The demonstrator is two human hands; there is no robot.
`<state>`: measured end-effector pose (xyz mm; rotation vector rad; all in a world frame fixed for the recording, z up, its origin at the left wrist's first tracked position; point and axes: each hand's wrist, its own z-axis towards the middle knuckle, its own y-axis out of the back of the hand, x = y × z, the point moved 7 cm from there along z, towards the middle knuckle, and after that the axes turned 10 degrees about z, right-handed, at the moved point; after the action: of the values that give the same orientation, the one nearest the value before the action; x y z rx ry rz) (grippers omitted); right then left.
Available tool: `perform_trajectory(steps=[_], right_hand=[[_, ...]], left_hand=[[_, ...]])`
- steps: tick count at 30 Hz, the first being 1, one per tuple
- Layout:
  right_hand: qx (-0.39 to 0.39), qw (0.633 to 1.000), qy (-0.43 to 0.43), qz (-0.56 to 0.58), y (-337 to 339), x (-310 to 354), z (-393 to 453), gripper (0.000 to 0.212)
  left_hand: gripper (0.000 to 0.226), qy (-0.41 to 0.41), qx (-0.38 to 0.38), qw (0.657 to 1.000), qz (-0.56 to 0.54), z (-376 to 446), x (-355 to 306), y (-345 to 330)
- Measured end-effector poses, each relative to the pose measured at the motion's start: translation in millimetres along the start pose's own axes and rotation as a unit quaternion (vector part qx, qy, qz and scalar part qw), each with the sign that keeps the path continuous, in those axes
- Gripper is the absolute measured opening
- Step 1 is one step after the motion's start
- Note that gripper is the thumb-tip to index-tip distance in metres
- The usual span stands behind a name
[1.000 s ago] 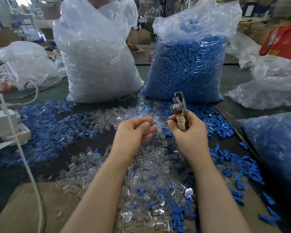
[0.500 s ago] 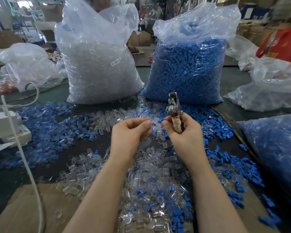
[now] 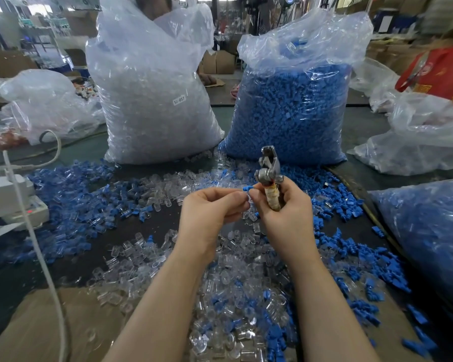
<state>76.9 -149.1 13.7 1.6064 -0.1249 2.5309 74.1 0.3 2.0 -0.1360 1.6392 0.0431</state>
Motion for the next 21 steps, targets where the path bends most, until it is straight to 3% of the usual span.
perform_trajectory(steps=[7,14,21], right_hand=[[-0.003,1.000,-0.017,-0.023,1,-3,0,0.011],[0.012,0.999,-0.039,-0.033,1,-6,0,0.010],[0.039,0.997,-0.050,-0.032,-2,-5,0,0.011]], left_hand=[[0.004,-0.032,-0.005,0.999,0.007,-5,-6,-6],[0.010,-0.090,-0.081,0.981,0.154,-6,-14,-1],[0.015,-0.130,-0.107,0.960,0.223,-5,-16,2]])
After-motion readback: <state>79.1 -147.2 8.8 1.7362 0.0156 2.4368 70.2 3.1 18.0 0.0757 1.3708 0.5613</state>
